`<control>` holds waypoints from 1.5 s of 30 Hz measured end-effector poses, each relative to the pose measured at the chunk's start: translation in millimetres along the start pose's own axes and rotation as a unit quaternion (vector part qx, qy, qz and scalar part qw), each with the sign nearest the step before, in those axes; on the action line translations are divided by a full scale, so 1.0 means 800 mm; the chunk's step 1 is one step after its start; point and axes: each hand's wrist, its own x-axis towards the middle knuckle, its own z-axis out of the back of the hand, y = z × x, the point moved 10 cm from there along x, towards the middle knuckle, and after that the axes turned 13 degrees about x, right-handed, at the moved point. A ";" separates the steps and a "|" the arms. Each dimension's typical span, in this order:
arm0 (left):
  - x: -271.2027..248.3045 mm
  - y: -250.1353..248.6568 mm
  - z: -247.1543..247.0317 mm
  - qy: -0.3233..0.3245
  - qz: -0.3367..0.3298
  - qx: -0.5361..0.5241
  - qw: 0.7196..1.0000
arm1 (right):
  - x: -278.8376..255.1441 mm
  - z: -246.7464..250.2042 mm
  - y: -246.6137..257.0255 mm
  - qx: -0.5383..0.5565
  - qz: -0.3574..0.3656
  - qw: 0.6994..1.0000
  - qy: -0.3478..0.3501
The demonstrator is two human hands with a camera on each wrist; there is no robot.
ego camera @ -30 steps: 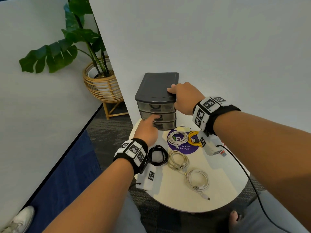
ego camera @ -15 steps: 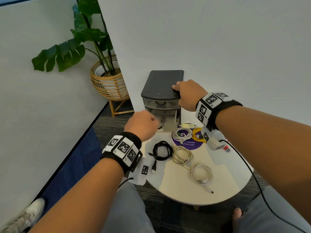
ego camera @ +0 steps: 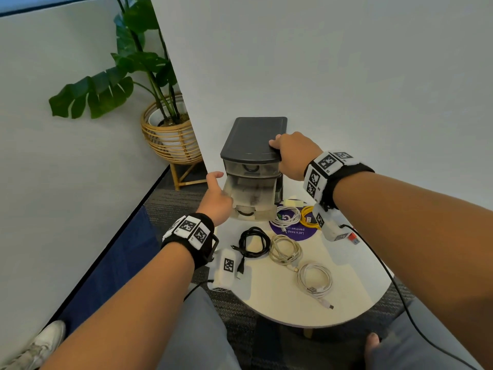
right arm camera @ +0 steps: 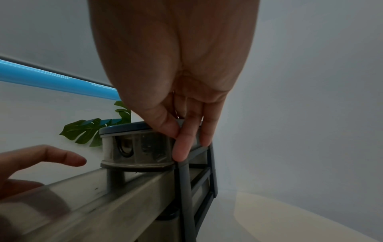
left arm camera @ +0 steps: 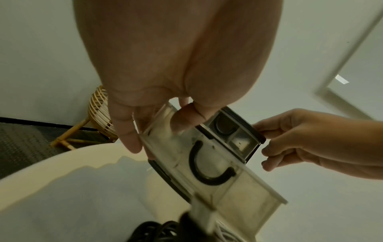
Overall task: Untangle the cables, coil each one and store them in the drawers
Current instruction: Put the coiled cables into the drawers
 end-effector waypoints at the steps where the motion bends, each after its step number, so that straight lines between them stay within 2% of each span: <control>1: -0.003 0.003 -0.001 0.004 0.003 -0.004 1.000 | 0.000 0.000 0.000 -0.001 0.000 1.000 0.000; 6: -0.013 0.010 -0.002 0.022 -0.001 -0.010 1.000 | -0.002 0.001 0.003 -0.004 0.000 1.000 -0.003; 11: -0.004 -0.010 0.015 -0.016 -0.047 -0.012 0.999 | -0.004 0.001 0.004 0.000 -0.005 1.000 0.002; 15: -0.004 -0.014 0.000 0.038 -0.078 0.012 0.996 | -0.006 0.002 0.003 0.006 -0.003 1.000 0.001; 17: -0.004 -0.008 -0.004 0.040 -0.082 0.001 0.996 | -0.007 0.003 0.003 0.010 -0.001 1.000 0.000; 22: 0.005 -0.016 0.006 -0.015 -0.099 -0.025 0.995 | -0.010 0.006 0.003 0.026 0.000 1.000 -0.007; 25: 0.005 -0.016 0.017 -0.081 -0.116 -0.043 0.989 | -0.014 0.006 0.001 0.044 -0.012 0.999 -0.004; 27: 0.001 -0.029 0.025 -0.117 -0.141 -0.018 0.983 | -0.019 0.006 0.002 0.047 -0.014 0.999 -0.009; 32: 0.009 -0.044 0.026 -0.121 -0.151 0.061 0.979 | -0.023 0.016 0.006 0.059 -0.007 0.998 -0.002; 34: 0.015 -0.042 0.024 -0.104 -0.152 0.069 0.980 | -0.024 0.034 -0.003 0.105 -0.008 0.993 -0.050; 37: 0.016 -0.043 0.020 -0.073 -0.160 0.088 0.981 | -0.038 0.062 -0.046 0.188 -0.048 0.960 -0.201; 38: 0.016 -0.043 0.019 -0.063 -0.160 0.094 0.981 | -0.041 0.055 -0.063 0.192 -0.074 0.956 -0.211; 39: 0.016 -0.042 0.018 -0.055 -0.160 0.097 0.981 | -0.040 0.035 -0.077 0.180 -0.104 0.962 -0.176; 41: 0.015 -0.042 0.017 -0.046 -0.167 0.086 0.981 | -0.039 -0.037 -0.097 0.138 -0.159 0.978 -0.002; 42: 0.015 -0.042 0.017 -0.045 -0.172 0.074 0.981 | -0.044 -0.072 -0.101 0.115 -0.174 0.975 0.081; 43: 0.015 -0.042 0.017 -0.045 -0.176 0.059 0.982 | -0.050 -0.098 -0.102 0.092 -0.181 0.970 0.133; 45: 0.016 -0.037 0.018 -0.047 -0.172 0.023 0.984 | -0.053 -0.122 -0.100 0.068 -0.179 0.969 0.154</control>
